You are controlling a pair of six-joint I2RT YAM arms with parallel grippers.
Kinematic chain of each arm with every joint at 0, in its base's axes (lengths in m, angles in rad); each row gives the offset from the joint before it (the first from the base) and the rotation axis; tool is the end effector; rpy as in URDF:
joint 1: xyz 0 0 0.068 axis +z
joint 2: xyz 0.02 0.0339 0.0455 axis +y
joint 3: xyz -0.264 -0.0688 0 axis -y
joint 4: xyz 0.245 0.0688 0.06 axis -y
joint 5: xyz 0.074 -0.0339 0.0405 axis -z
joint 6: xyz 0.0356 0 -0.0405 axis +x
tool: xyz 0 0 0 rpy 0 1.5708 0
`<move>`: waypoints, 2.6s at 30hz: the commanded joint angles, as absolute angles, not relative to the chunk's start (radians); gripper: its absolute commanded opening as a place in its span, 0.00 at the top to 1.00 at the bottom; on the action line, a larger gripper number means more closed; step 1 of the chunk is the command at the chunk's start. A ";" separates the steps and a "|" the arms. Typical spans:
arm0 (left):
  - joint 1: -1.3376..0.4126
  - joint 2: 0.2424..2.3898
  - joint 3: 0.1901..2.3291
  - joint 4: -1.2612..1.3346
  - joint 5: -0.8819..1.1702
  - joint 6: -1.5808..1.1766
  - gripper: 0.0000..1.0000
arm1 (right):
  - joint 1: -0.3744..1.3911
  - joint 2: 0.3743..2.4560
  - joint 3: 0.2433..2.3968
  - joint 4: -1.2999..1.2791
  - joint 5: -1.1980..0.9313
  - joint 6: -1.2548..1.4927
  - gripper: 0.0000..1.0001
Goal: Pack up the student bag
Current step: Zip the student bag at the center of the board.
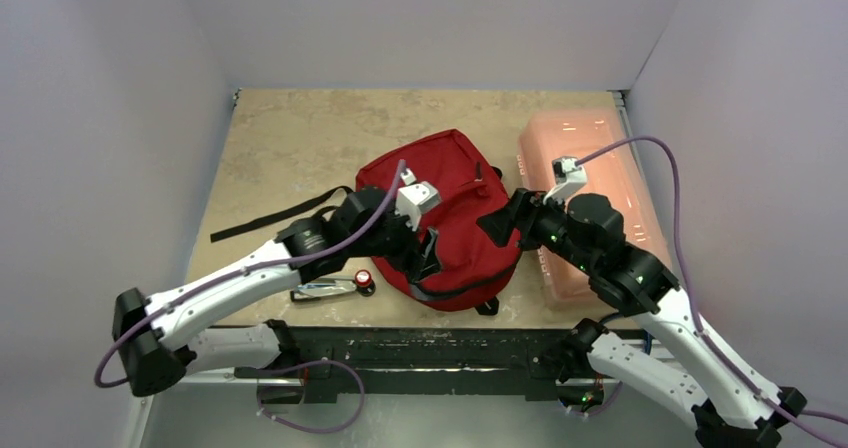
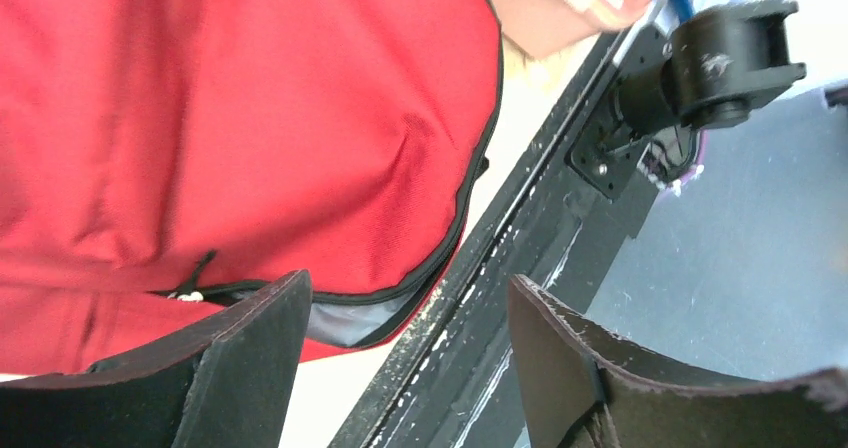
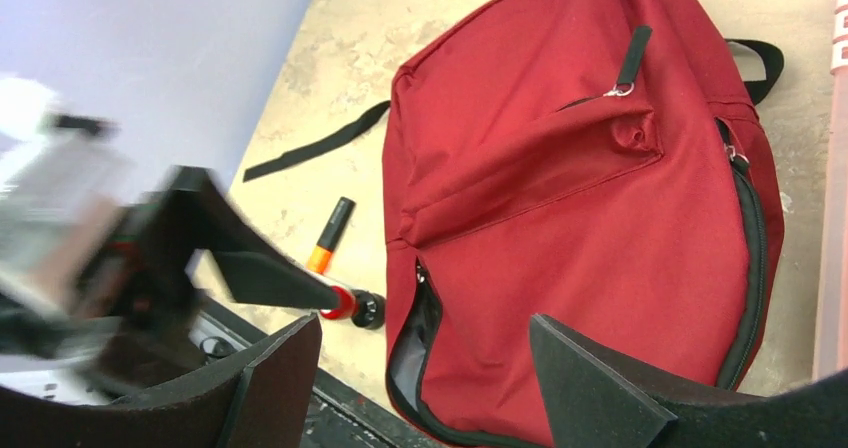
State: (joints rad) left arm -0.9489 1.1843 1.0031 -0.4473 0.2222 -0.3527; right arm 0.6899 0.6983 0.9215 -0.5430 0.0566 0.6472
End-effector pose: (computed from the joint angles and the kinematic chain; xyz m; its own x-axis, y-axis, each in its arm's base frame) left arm 0.1452 -0.2161 0.3090 -0.6312 0.3022 -0.7144 0.7231 0.5624 -0.4010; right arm 0.1150 0.0923 0.3615 -0.5516 0.3253 -0.7680 -0.3277 0.7623 0.5582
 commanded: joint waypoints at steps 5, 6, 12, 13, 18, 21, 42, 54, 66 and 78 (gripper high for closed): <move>-0.925 0.897 0.966 -0.574 -0.219 -0.381 0.24 | 0.756 0.882 0.874 -0.398 0.027 0.639 0.25; -0.919 0.884 0.961 -0.595 -0.274 -0.400 0.23 | 0.807 0.911 0.870 -0.367 0.059 0.655 0.25; -0.890 0.804 0.913 -0.638 -0.406 -0.471 0.21 | 0.971 1.147 0.896 -0.231 0.137 0.773 0.26; -0.889 0.787 0.903 -0.634 -0.415 -0.474 0.21 | 0.974 1.184 0.895 -0.197 0.124 0.792 0.27; -0.887 0.728 0.873 -0.625 -0.445 -0.468 0.20 | 1.006 1.390 0.952 -0.167 0.145 0.947 0.38; -0.888 0.719 0.860 -0.612 -0.450 -0.454 0.20 | 1.014 1.476 0.959 -0.161 0.166 1.103 0.43; -0.887 0.734 0.845 -0.541 -0.419 -0.401 0.20 | 1.019 1.674 0.986 -0.136 0.435 1.336 0.70; -0.786 0.871 0.892 -0.685 -0.342 -0.648 0.06 | 1.028 1.595 0.948 -0.019 0.384 1.137 1.00; -0.270 1.226 0.872 -0.517 0.478 -0.950 0.12 | 1.029 1.486 0.860 0.236 0.222 0.848 1.00; -0.250 1.564 0.920 -0.381 0.572 -1.158 0.41 | 1.029 1.436 0.844 0.278 0.141 0.724 1.00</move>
State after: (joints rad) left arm -0.2596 1.5322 0.8726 -0.4614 0.5217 -1.0847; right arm 1.0267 1.4967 0.8501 0.2180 0.1692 0.7982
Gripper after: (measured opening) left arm 0.643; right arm 0.012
